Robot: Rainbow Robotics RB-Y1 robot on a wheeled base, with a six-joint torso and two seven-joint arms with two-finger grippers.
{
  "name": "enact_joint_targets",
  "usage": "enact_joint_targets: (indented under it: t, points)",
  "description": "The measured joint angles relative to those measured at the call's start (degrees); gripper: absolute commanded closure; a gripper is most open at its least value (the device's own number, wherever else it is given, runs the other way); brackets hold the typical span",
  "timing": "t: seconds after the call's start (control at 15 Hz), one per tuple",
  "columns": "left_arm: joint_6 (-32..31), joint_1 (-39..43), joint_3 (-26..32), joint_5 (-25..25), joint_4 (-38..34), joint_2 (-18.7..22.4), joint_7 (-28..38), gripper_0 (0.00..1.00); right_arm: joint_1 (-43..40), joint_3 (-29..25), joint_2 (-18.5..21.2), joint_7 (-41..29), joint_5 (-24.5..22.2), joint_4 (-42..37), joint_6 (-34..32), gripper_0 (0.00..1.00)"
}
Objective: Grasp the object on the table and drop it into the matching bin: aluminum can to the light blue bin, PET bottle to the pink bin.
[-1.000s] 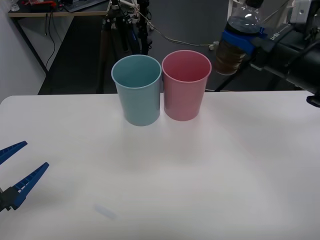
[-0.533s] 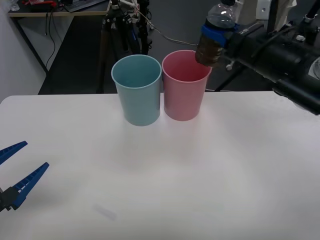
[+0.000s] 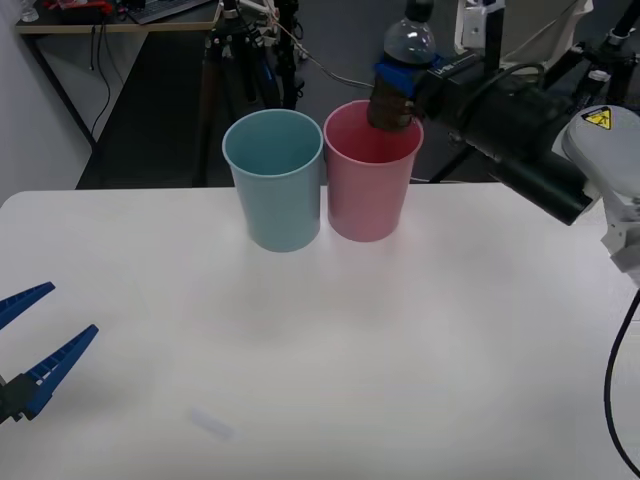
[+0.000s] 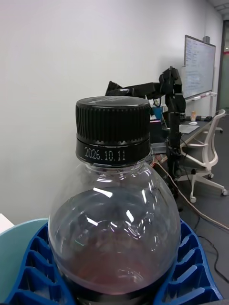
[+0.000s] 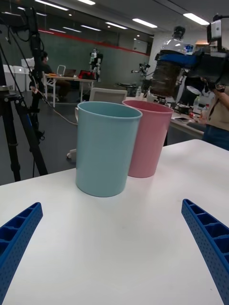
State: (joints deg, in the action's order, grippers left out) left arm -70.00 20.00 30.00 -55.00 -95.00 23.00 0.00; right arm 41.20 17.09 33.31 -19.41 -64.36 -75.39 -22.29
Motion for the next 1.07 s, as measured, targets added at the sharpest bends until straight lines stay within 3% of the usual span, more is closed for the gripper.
enact_joint_targets:
  t: [0.2,0.93,1.0,1.07]
  points:
    - [0.0,0.0,0.0,0.0,0.0,0.0,0.0,0.0,0.02,-1.64,-2.7,-0.57,-4.52,0.84,0.04,1.0]
    - [0.0,0.0,0.0,0.0,0.0,0.0,0.0,0.0,0.28,-1.88,-4.77,-1.16,-5.63,0.86,1.75,0.97]
    - [0.0,0.0,0.0,0.0,0.0,0.0,0.0,0.0,0.31,-1.88,-4.89,-1.16,-5.84,0.86,2.38,0.53]
    - [0.0,0.0,0.0,0.0,0.0,0.0,0.0,0.0,0.36,-1.99,-5.14,-1.06,-6.21,0.86,2.91,0.0]
